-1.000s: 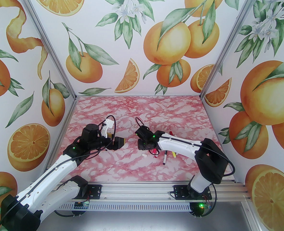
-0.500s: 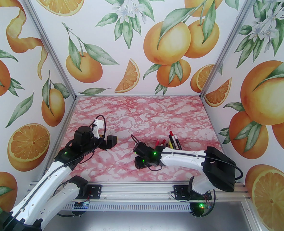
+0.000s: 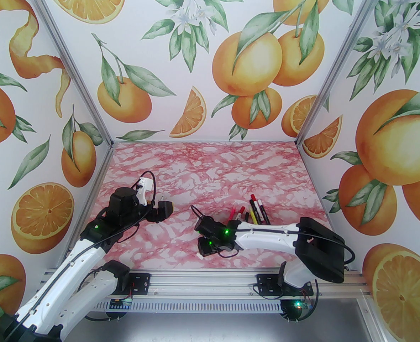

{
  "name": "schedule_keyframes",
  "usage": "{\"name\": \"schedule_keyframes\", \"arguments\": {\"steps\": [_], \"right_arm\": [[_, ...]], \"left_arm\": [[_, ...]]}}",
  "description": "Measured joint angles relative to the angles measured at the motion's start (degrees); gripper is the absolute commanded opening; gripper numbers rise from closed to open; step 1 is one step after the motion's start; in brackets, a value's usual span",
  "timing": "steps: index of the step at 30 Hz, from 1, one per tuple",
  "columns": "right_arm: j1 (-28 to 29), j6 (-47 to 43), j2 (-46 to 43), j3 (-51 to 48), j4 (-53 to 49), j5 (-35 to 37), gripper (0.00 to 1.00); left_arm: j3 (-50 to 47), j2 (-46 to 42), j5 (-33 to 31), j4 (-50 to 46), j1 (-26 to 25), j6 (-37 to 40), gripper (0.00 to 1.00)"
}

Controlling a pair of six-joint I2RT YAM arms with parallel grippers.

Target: Open the pen caps

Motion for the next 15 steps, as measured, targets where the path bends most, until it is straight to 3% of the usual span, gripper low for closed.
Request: {"name": "schedule_keyframes", "arguments": {"steps": [15], "right_arm": [[14.16,-3.72,3.21,3.8,2.56,-6.16,0.09]], "left_arm": [[0.0,-0.52,-0.68,-3.02,1.31,-0.44,1.0]]}}
